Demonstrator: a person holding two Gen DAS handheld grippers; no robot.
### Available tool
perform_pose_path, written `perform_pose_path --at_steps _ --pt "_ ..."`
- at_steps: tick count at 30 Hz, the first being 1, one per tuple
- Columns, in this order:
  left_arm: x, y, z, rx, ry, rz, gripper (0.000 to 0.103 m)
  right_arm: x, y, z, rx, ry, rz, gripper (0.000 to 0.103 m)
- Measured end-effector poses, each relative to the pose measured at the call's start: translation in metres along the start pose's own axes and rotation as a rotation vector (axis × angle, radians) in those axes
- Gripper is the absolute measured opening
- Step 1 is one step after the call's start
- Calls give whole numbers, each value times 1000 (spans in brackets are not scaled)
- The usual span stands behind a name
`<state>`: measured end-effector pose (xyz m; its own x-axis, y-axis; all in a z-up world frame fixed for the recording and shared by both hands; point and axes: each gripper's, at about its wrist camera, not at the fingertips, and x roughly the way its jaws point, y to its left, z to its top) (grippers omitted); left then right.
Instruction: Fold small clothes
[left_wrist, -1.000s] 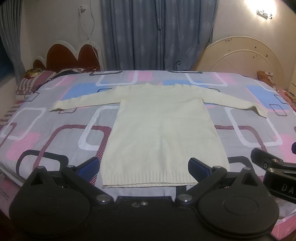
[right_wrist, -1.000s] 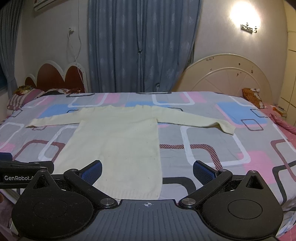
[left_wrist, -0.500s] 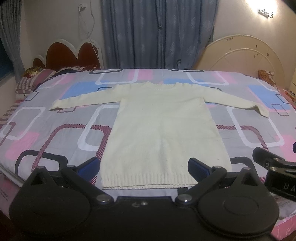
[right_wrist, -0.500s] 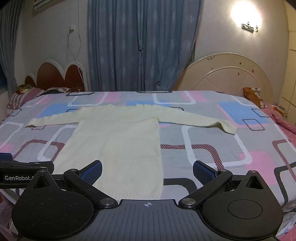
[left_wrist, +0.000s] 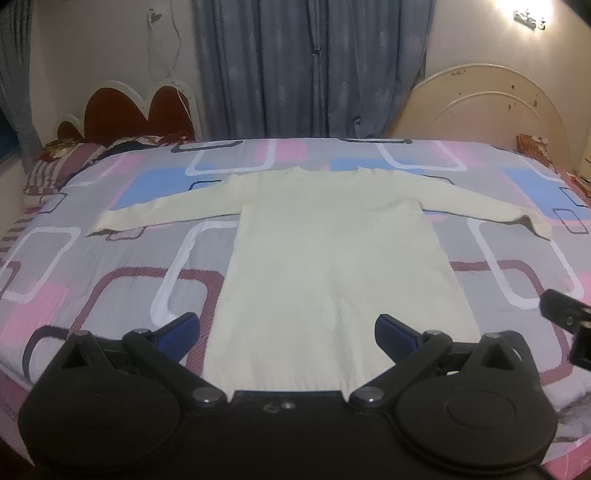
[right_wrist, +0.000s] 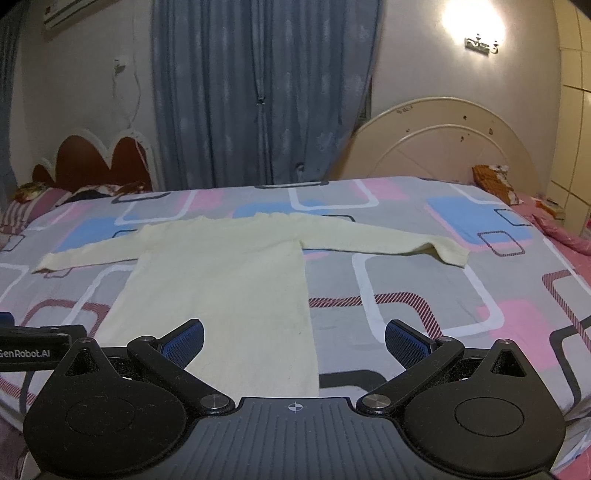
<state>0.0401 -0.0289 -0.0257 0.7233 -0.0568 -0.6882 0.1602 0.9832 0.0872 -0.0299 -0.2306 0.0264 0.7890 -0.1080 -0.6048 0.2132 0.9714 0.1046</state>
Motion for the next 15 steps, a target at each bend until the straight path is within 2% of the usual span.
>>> perform_pose_path --at_steps 15 --pt "103 40 63 66 43 -80 99 80 18 42 71 -16 -129 103"
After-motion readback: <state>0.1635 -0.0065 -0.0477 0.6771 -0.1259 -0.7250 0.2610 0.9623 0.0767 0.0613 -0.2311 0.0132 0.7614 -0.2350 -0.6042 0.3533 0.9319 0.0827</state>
